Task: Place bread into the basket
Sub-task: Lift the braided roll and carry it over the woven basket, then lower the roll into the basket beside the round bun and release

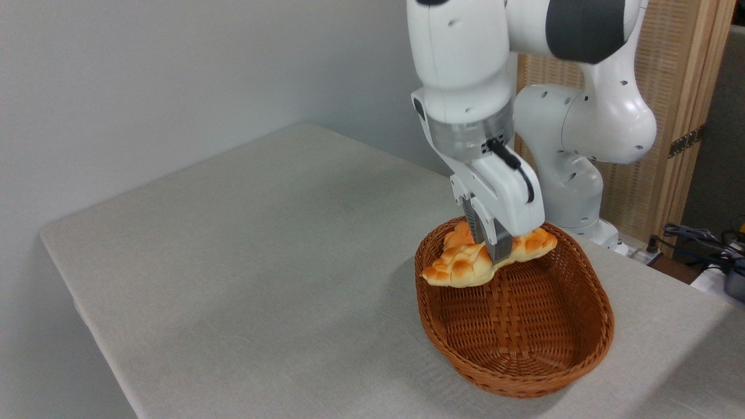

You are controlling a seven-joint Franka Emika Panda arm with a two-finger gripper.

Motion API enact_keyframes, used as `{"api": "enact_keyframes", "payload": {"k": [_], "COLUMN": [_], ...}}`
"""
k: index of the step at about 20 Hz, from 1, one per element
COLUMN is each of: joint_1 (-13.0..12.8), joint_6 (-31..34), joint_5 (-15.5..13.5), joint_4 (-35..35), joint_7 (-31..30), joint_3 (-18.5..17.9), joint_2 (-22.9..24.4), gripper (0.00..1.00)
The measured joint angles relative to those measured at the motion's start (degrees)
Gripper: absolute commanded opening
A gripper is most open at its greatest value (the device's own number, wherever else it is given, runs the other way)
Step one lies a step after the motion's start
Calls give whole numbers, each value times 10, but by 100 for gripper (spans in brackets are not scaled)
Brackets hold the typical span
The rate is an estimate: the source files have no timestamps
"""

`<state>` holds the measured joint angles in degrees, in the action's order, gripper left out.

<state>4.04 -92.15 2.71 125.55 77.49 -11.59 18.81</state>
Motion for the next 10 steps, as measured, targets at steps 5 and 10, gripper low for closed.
{"api": "enact_keyframes", "payload": {"k": [5,10], "joint_1": [-1,-1], "joint_6": [-2,-2], "joint_5": [1,1], "joint_4": [9,15], "joint_7": [0,0], "joint_3": [0,-1], "joint_2": [-11,-14], "gripper": [77,99]}}
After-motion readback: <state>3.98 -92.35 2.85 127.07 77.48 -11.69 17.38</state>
